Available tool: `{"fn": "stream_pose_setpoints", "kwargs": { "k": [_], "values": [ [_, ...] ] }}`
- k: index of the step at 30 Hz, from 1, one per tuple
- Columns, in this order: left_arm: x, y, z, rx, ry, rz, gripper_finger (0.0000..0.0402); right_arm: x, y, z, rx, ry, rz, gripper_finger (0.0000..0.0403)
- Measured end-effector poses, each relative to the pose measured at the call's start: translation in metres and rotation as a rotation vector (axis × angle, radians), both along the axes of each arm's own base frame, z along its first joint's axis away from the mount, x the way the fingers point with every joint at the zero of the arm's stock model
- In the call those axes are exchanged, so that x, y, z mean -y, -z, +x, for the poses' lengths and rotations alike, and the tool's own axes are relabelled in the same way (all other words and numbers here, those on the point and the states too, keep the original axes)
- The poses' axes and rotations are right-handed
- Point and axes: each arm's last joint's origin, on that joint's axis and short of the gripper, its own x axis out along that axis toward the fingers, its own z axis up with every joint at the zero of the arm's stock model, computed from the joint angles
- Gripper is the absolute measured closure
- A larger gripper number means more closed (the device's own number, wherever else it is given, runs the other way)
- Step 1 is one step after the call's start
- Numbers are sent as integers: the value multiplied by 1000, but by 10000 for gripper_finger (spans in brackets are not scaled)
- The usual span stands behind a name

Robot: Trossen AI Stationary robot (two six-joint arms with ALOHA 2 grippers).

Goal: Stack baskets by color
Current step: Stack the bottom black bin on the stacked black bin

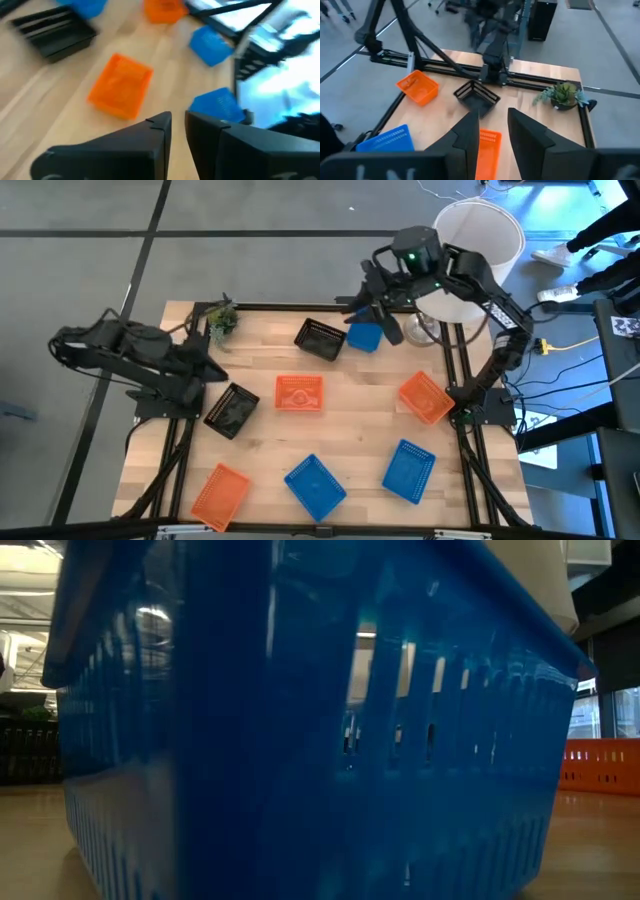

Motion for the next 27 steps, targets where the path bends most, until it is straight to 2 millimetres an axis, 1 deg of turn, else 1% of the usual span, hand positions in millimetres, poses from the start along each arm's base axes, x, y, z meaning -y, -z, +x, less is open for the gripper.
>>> {"fn": "stream_pose_setpoints", "kwargs": {
  "k": [2, 5, 8, 10, 13, 16, 22, 24, 27],
  "values": [
    [0, 0, 0, -91, -29, -17, 359, -7, 0, -6, -26, -20, 2, 301],
    [2, 13, 6, -266, -75, -75, 359, -21, -4, -19, -50, -64, -16, 301],
    [6, 25, 18, -376, -158, -189, 359, -32, -12, -32, -26, -76, -36, 301],
    [8, 32, 27, -415, -208, -231, 359, -37, -16, -38, -15, -46, -69, 301],
    [11, 40, 36, -482, -219, -280, 354, -38, -20, -45, -11, 22, -116, 301],
    [14, 47, 46, -531, -217, -269, 338, -38, -22, -50, -7, 70, -145, 301],
    [18, 62, 69, -633, -252, -235, 300, -37, -22, -49, -12, 81, -158, 301],
    [20, 68, 78, -665, -270, -213, 294, -37, -22, -49, -12, 81, -159, 301],
    [22, 78, 92, -708, -337, -232, 292, -37, -22, -49, -13, 81, -155, 301]
  ]
}}
